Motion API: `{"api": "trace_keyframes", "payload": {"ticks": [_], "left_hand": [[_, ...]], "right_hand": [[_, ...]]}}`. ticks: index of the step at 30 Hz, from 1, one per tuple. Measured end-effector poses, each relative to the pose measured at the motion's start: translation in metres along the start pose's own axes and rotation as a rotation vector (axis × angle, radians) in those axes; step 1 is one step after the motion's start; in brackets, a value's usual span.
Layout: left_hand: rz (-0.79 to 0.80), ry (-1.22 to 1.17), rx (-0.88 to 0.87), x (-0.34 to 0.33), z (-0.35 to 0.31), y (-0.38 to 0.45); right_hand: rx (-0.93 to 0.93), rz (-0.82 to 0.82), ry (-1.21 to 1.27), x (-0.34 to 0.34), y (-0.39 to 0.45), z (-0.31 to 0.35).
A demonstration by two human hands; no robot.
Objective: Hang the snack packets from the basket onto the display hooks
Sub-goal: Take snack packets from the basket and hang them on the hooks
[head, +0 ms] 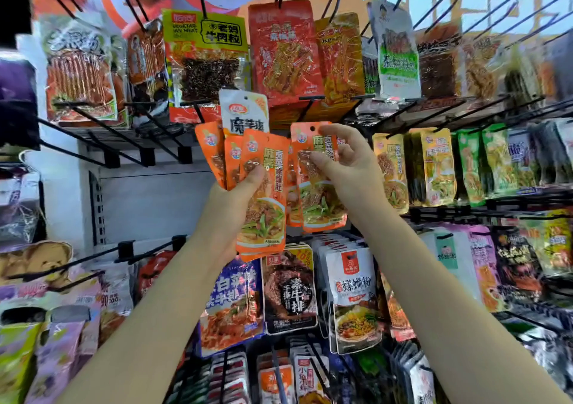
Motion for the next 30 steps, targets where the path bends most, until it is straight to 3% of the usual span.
{"api": "trace_keyframes", "payload": {"ticks": [9,14,16,19,21,30], "left_hand": [[-0.013,-0.071,0.015,0.002,0.013,0.0],[-0.055,-0.088,-0.001,0.004,0.011,-0.002],[-0.044,-0.079,-0.015,0.001,0.009,-0.002],[-0.025,-0.106,-0.021,-0.005,0.006,-0.001],[-0.046,-0.107,-0.019,-0.006,0.006,-0.001],[-0.219,0.015,0.049,0.014,0.012,-0.003]], "right_hand": [[-0.092,0.034,-0.142,0.001,0.026,-0.022],[0.004,-0.077,-0.483,0.001,0.012,0.001],[0.046,-0.042,-0.401,-0.006,0.004,0.013],[-0.081,0.248,-0.167,-0.035,-0.005,0.009],[-0.141,0.335,-0.048,-0.046,-0.01,0.002],[-0.228,0.077,0.194,-0.011,0.007,-0.017]]}}
Point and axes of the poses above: each hand's wrist, its own y-axis towards the middle knuckle, its own x-axis out of the back of the hand, z = x × y, the point moved 8 cm from there along y, towards the middle knuckle, and after that the axes turned 15 degrees about z, right-handed, at the moved point
